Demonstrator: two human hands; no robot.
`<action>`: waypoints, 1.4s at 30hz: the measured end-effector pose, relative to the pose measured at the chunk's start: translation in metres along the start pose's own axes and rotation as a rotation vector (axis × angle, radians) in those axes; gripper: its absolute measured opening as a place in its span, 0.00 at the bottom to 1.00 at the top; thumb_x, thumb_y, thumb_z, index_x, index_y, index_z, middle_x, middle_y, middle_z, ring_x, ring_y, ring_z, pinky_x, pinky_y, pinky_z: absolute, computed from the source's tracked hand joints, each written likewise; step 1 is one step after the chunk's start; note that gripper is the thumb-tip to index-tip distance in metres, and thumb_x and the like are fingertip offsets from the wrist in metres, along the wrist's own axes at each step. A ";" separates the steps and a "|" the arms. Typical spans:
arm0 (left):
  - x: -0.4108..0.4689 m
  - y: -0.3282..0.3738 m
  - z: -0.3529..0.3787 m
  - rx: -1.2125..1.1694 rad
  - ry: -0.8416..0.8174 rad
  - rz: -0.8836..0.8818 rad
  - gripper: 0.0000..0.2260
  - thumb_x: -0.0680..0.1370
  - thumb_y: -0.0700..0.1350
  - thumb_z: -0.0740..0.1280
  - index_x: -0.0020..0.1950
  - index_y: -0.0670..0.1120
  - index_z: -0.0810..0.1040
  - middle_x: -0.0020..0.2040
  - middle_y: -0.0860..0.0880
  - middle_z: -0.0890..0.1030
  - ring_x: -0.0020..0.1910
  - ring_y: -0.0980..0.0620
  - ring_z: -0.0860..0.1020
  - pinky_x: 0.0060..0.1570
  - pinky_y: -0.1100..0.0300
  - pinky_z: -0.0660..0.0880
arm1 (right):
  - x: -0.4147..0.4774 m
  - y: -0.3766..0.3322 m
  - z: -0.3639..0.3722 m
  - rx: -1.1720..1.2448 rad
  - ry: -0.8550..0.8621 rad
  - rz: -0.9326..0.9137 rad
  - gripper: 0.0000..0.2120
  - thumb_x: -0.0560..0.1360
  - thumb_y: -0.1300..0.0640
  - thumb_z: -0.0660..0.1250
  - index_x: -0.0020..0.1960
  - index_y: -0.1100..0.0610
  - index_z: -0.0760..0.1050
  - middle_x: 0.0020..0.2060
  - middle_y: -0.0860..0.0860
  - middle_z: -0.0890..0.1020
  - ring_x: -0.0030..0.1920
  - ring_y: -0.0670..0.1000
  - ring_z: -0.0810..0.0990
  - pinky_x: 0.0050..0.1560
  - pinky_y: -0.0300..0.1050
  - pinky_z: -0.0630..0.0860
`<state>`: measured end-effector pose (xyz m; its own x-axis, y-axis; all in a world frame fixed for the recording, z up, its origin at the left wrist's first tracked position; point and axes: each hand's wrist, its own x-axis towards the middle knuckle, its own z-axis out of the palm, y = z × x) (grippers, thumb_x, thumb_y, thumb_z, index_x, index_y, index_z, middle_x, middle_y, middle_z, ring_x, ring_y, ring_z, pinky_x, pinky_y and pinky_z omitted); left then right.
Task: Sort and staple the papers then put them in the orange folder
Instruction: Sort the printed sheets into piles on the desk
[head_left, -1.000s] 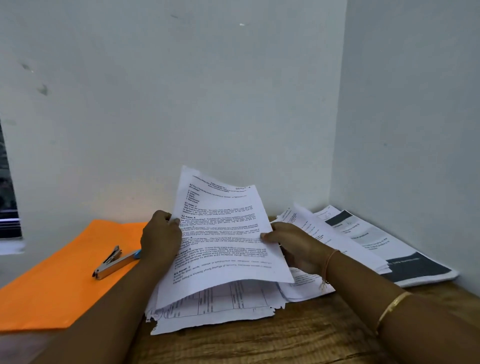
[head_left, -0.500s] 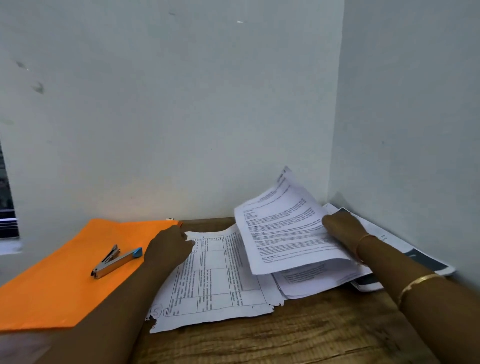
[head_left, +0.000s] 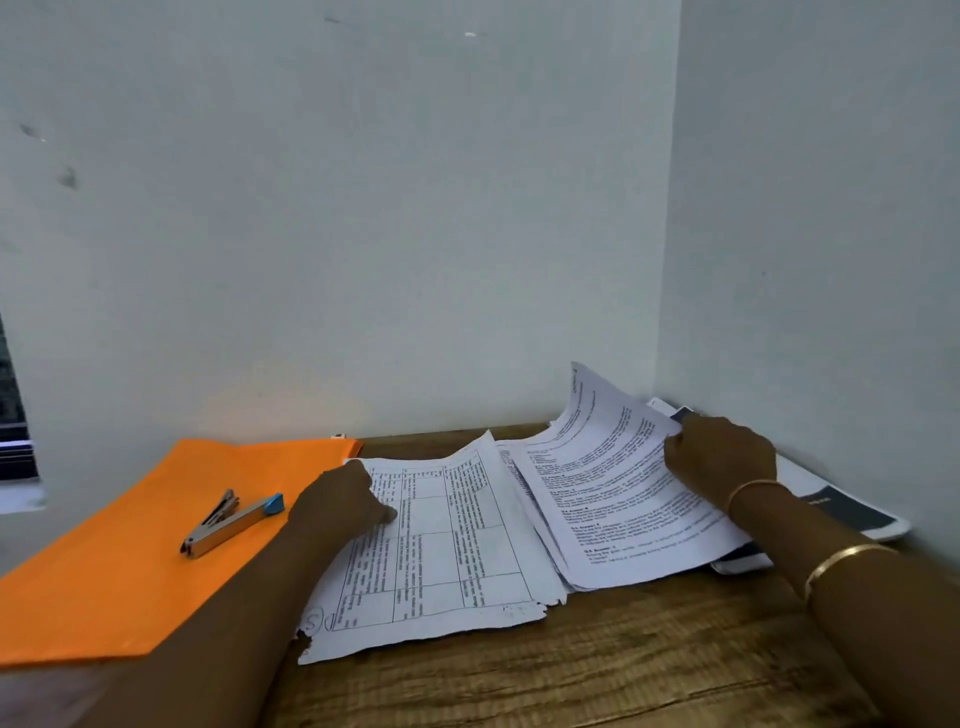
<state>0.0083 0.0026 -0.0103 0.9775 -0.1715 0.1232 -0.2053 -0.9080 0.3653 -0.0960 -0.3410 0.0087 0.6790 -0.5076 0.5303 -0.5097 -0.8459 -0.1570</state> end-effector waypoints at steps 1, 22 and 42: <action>0.001 0.000 0.000 0.007 -0.023 0.005 0.25 0.73 0.54 0.71 0.65 0.44 0.68 0.64 0.46 0.73 0.62 0.48 0.72 0.55 0.58 0.70 | -0.001 -0.003 0.003 -0.008 0.004 -0.014 0.11 0.78 0.52 0.55 0.53 0.56 0.73 0.45 0.52 0.80 0.45 0.55 0.79 0.43 0.44 0.70; 0.001 0.005 0.001 0.108 -0.104 0.062 0.31 0.72 0.62 0.68 0.67 0.45 0.68 0.67 0.47 0.72 0.64 0.50 0.71 0.58 0.59 0.69 | -0.055 -0.123 0.011 0.211 -0.335 -0.346 0.19 0.79 0.43 0.53 0.44 0.55 0.76 0.54 0.54 0.77 0.58 0.57 0.72 0.59 0.53 0.64; 0.002 0.008 0.013 -0.127 0.176 0.135 0.24 0.75 0.55 0.67 0.68 0.47 0.69 0.66 0.48 0.73 0.63 0.48 0.71 0.58 0.57 0.67 | -0.024 -0.134 -0.040 0.846 -0.589 -0.052 0.12 0.75 0.67 0.61 0.36 0.55 0.67 0.33 0.50 0.70 0.30 0.46 0.69 0.26 0.35 0.67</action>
<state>0.0095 -0.0101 -0.0196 0.9193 -0.2088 0.3337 -0.3491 -0.8240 0.4462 -0.0645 -0.2087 0.0505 0.9567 -0.2743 0.0969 -0.0886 -0.5921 -0.8009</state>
